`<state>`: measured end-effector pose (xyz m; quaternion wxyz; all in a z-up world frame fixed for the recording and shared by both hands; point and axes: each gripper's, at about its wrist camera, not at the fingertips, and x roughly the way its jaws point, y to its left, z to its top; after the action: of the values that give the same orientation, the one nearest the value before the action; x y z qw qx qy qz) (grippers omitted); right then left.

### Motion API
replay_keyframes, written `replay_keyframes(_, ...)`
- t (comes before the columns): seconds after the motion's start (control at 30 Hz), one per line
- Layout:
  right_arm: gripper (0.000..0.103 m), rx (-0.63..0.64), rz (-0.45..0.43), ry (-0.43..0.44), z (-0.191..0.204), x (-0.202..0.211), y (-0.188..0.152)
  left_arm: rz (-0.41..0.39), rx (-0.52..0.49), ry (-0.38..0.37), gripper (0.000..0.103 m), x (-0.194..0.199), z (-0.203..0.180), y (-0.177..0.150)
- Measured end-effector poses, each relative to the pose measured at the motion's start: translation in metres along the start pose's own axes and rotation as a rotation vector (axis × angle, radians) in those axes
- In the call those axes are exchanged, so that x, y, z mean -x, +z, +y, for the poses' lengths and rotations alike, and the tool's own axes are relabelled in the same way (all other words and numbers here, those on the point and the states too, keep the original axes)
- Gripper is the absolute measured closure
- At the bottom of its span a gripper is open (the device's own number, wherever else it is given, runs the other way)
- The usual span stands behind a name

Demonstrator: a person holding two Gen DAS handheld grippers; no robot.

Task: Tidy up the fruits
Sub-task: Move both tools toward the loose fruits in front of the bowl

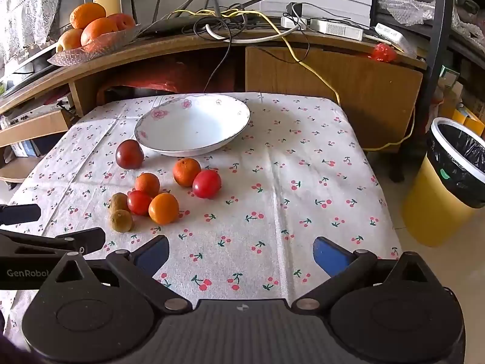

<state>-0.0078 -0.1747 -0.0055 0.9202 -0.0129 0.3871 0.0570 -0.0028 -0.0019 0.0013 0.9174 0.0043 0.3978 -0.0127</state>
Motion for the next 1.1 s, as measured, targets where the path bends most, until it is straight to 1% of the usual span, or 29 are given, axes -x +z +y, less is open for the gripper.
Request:
replay_keyframes(0.2,0.010,-0.001,0.006,0.012,0.000,0.001,0.002,0.006,-0.005,0.015,0.000,-0.005,-0.004,-0.001)
replay_keyframes(0.27,0.010,-0.002,0.008,0.017,0.000,-0.001,0.001,0.008,-0.004,0.008,0.000,-0.006,0.001,0.000)
replay_keyframes(0.57,0.013,0.001,0.017,0.030,0.002,-0.002,0.001,0.010,-0.007,0.007,0.000,-0.005,0.000,-0.001)
replay_keyframes(0.9,0.017,0.009,0.031,0.065,0.004,-0.006,0.004,0.011,-0.012,0.008,0.000,-0.006,0.002,0.002)
replay_keyframes(1.1,0.021,0.029,0.044,0.097,0.007,-0.006,0.010,0.014,-0.032,0.016,0.003,-0.005,0.001,0.005)
